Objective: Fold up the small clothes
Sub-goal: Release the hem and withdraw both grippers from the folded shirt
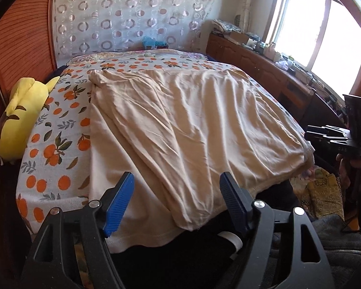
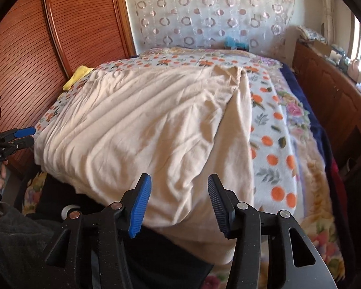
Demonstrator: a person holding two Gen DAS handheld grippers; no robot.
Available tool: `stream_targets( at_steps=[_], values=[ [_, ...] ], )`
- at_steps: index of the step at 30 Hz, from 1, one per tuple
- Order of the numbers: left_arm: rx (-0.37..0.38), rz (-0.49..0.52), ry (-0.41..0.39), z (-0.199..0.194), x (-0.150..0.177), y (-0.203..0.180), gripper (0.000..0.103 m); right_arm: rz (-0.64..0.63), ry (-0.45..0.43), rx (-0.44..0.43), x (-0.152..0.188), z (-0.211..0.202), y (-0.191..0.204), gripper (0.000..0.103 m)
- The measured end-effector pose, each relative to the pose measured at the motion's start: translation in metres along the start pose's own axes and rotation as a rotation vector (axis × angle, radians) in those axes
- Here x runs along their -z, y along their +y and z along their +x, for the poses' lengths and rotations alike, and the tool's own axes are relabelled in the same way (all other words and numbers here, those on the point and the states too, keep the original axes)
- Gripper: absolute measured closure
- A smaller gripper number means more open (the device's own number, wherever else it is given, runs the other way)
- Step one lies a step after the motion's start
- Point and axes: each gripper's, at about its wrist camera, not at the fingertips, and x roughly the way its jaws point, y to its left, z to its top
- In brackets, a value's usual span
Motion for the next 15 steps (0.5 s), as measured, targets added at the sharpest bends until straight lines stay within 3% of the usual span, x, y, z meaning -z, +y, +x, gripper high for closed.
stream_targets(
  at_steps=[9,15],
  values=[
    [-0.064,-0.011,-0.048,0.023,-0.044,0.04,0.029,0.008,-0.104,0.025,-0.05,0.023,-0.029,0.049],
    [-0.152,-0.011,-0.063,0.054,-0.092,0.07,0.029,-0.006,-0.092,0.067,-0.098,0.074,-0.051,0.044]
  ],
)
